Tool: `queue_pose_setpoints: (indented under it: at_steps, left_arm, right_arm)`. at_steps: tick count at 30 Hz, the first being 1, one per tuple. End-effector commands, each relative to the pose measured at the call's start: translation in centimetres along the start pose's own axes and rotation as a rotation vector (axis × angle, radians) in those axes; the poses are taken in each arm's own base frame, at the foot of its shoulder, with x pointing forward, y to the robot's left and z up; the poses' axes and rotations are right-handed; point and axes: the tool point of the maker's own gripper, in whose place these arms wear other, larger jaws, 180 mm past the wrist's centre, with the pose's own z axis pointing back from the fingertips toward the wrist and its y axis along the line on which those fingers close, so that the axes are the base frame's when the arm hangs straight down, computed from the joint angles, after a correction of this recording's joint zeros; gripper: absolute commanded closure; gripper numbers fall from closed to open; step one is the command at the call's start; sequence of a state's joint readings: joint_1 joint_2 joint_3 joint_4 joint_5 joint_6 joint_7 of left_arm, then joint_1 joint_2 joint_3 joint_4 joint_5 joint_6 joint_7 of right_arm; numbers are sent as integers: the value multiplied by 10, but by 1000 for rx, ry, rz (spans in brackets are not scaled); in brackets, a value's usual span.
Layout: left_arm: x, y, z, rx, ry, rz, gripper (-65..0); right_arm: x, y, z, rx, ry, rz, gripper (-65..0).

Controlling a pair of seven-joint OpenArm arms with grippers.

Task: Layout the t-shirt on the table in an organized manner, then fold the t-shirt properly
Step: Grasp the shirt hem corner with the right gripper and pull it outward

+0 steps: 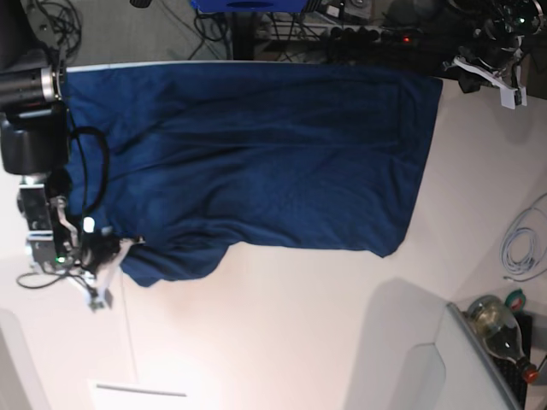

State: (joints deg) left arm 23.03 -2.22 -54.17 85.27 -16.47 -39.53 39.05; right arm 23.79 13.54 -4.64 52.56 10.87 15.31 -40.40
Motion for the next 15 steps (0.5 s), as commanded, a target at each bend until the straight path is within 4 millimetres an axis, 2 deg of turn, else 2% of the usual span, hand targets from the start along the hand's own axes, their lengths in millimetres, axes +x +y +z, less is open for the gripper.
queue_pose_setpoints:
  at_steps: [1,4,5,6,8,11,13,15]
  left_arm:
    - [12,3,4,2,-36,-19,0]
    - [11,4,4,3,-34,-19,0]
    - [11,4,4,4,-34,-21,0]
    - [11,4,4,4,-34,-21,0]
    - [12,4,4,3,-35,-20,0]
    - [11,4,4,4,-34,-21,0]
    - [12,4,4,3,-36,-21,0]
    - [12,4,4,3,-36,-21,0]
  right_arm:
    - [25,-14,11,-42,-53,-26,-122]
    - [30,-12,21,-63,-70,-26,-327]
    - [37,-9,29,-64,-107,-11,-386]
    - [43,-5,35,-63,-137,2,-417]
    - [60,9,49,-52,-205,38,-428]
    - [79,61,48,26,-227,208,-431]
    - [76,90,35,72,-184,295,-431]
    - [83,112,22,109,-174,319,-431]
